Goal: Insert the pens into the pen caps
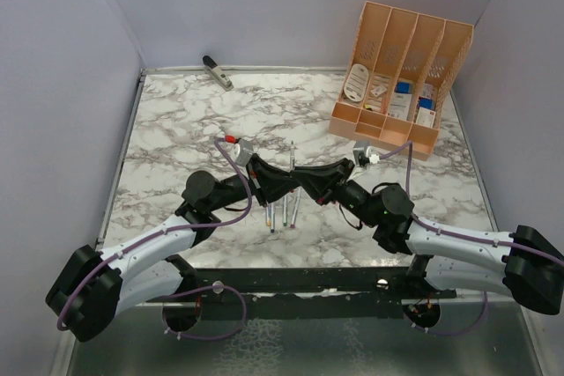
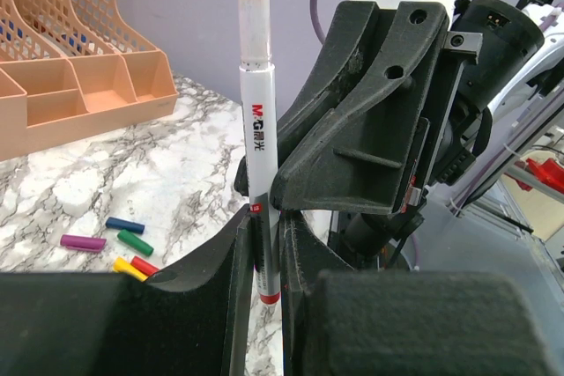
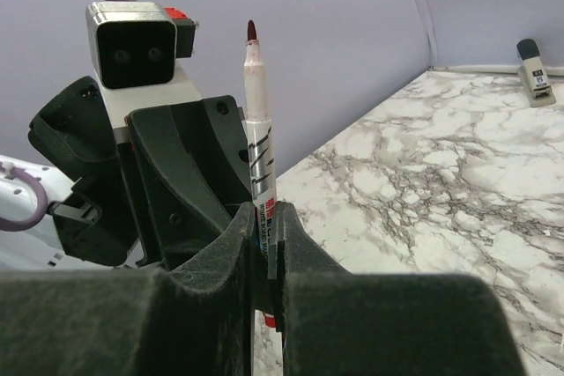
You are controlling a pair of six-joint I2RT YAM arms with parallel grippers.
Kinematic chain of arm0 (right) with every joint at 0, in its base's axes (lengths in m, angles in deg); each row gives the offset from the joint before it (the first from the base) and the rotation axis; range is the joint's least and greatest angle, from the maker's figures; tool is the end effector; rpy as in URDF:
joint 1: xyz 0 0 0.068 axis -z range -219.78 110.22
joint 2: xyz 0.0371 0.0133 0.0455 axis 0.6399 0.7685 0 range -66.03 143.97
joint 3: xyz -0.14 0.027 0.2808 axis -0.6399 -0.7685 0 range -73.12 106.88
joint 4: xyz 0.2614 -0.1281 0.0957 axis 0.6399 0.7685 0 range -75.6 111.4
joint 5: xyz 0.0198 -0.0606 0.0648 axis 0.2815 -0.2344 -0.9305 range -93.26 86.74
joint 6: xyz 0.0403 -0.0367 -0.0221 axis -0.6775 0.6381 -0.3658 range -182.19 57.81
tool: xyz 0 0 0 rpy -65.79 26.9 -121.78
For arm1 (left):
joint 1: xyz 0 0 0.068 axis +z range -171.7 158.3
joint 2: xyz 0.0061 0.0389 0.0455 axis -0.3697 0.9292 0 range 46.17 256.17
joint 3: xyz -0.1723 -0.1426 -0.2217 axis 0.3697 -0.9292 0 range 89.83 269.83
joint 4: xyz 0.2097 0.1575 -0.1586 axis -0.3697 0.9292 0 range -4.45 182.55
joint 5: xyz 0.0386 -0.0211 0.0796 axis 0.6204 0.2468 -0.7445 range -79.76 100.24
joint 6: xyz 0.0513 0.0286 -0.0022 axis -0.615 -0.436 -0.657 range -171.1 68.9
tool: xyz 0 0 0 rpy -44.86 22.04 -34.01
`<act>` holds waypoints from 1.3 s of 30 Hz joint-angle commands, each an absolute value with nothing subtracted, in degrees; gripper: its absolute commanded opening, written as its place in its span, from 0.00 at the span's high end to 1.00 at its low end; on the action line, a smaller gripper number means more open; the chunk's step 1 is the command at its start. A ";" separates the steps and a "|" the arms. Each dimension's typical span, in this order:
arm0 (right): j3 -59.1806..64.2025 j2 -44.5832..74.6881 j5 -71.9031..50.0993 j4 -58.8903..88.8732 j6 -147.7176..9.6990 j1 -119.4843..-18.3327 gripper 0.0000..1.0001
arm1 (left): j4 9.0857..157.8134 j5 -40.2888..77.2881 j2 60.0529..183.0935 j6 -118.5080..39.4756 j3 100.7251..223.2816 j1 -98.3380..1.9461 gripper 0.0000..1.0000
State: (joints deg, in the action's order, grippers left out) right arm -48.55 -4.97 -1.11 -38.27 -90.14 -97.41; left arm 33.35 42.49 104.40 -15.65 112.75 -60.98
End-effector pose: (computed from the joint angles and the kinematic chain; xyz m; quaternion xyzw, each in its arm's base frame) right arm 0.1374 0.2138 0.2893 -0.1393 0.5842 0.5348 0.5944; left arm 0.1691 -0.1676 0.2866 0.2422 0.5644 -0.5998 0.5129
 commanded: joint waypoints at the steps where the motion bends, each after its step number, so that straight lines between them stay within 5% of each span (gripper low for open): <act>1: -46.93 -5.80 -2.06 -36.06 -88.77 -97.48 0.99 | 34.00 41.37 105.44 -17.72 115.37 -61.16 1.00; 3: -46.53 -6.32 -2.12 -35.30 -87.78 -97.53 0.95 | 35.22 40.73 105.43 -18.36 115.35 -61.16 1.00; 11: -44.53 -14.39 1.14 -25.82 -82.02 -97.52 0.47 | 46.35 34.98 104.12 -21.65 115.98 -61.15 1.00; 15: -44.31 -21.33 6.37 -19.01 -79.39 -97.53 0.42 | 50.51 31.61 103.02 -22.27 114.81 -61.15 1.00; 19: -42.71 -26.40 20.03 -6.54 -77.94 -97.52 0.44 | 53.19 29.12 99.78 -23.74 112.61 -61.14 1.00; 22: -37.92 -24.45 33.99 8.97 -79.26 -97.52 0.72 | 57.92 26.59 96.04 -25.01 111.29 -61.11 1.00; 24: -34.10 -20.49 38.65 20.99 -82.38 -97.45 0.81 | 61.88 24.96 93.99 -25.96 111.06 -61.16 1.00; 29: -30.22 -9.59 38.21 34.94 -89.67 -97.37 0.86 | 73.53 21.54 92.38 -26.76 112.92 -61.16 1.00; 33: -29.48 -1.71 34.70 38.19 -94.64 -95.05 0.98 | 79.11 19.65 93.35 -24.96 114.28 -61.11 1.00; 39: -31.30 3.78 28.09 34.37 -93.46 -92.72 0.95 | 76.25 20.81 90.22 -25.30 111.21 -61.12 1.00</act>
